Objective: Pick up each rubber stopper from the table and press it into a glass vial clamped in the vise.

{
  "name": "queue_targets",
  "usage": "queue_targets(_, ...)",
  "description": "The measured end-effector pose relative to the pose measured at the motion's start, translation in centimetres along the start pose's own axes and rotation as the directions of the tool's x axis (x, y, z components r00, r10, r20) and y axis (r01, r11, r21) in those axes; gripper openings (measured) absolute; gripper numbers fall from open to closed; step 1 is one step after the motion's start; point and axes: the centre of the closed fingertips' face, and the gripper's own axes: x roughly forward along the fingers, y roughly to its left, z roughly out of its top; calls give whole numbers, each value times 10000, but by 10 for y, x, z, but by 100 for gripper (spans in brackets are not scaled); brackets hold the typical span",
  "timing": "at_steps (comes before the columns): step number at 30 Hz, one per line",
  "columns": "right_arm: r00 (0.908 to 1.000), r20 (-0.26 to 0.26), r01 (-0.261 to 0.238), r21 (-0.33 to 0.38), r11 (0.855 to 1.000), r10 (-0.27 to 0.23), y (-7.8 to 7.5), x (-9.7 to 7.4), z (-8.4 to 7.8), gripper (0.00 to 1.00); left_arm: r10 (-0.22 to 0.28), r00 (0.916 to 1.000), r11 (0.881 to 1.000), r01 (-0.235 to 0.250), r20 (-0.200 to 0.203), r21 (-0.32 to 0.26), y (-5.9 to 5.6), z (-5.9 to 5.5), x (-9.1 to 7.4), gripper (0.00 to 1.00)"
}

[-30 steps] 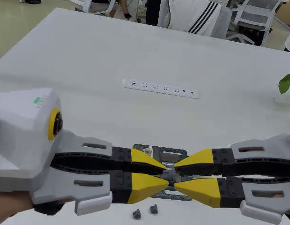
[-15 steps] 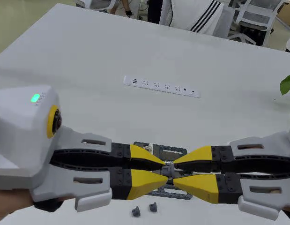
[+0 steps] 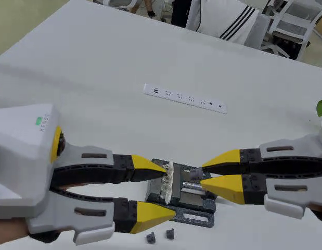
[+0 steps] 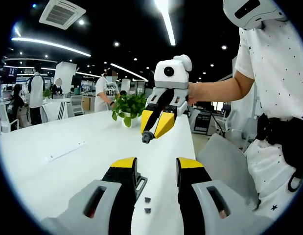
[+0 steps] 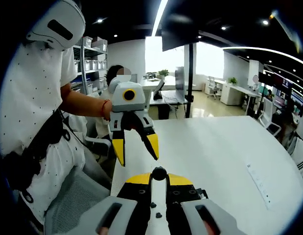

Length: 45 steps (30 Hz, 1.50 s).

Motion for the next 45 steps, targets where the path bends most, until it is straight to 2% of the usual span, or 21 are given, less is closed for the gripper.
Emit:
queue_targets(4,9943,-1066,-30,-278,9996,0,-22,9,-14,5,424,9988,9990,-422,-249,115,9,-12,-5,39)
queue_targets(5,9933,-1158,-38,-309,9995,2,-25,11,-14,5,551,9980,9984,-546,-294,171,11,-14,-6,41)
queue_targets(6,9904,-1379,-100,-312,9995,56,-30,14,-16,5,808,9958,9966,-799,-429,217,16,-19,-8,44)
queue_targets(10,9754,-2203,-171,-518,9985,53,-48,22,-24,5,1096,9929,9939,-1089,-454,171,24,-27,-13,51)
queue_targets(14,9472,-3205,-264,-811,9964,-10,-69,32,-37,5,1322,9900,9912,-1316,-501,154,31,-34,-17,58)
queue_targets(17,9344,-3563,-349,-765,9965,54,-79,39,-43,5,1406,9887,9900,-1400,-525,144,35,-38,-19,61)
queue_targets(19,9179,-3967,-449,-874,9952,66,-85,43,-50,5,1483,9877,9889,-1477,-505,141,39,-40,-20,64)
queue_targets(22,8972,-4414,-608,-904,9940,147,-91,50,-61,5,1606,9857,9870,-1598,-509,193,43,-44,-20,69)
queue_targets(24,8760,-4820,-769,-1076,9912,157,-94,54,-70,5,1649,9849,9863,-1641,-533,182,45,-47,-20,72)
queue_targets(28,8561,-5157,-997,-1021,9898,330,-96,65,-80,5,1736,9835,9847,-1726,-506,248,49,-51,-21,78)
queue_targets(29,8433,-5366,-1096,-1137,9874,318,-97,67,-84,5,1750,9835,9844,-1739,-468,256,50,-52,-21,80)
queue_targets(31,8255,-5637,-1217,-1326,9837,261,-99,71,-91,5,1715,9840,9851,-1707,-479,219,51,-54,-21,81)
queue_targets(35,8105,-5851,-1272,-1306,9832,272,-106,79,-100,5,1668,9847,9858,-1657,-506,261,51,-58,-20,82)
queue_targets(39,7884,-6143,-1500,-1389,9789,336,-106,84,-110,5,1700,9845,9854,-1692,-440,212,52,-59,-21,84)
queue_targets(45,7629,-6459,-1639,-1526,9746,272,-108,89,-121,5,1785,9832,9839,-1781,-386,135,54,-62,-22,85)
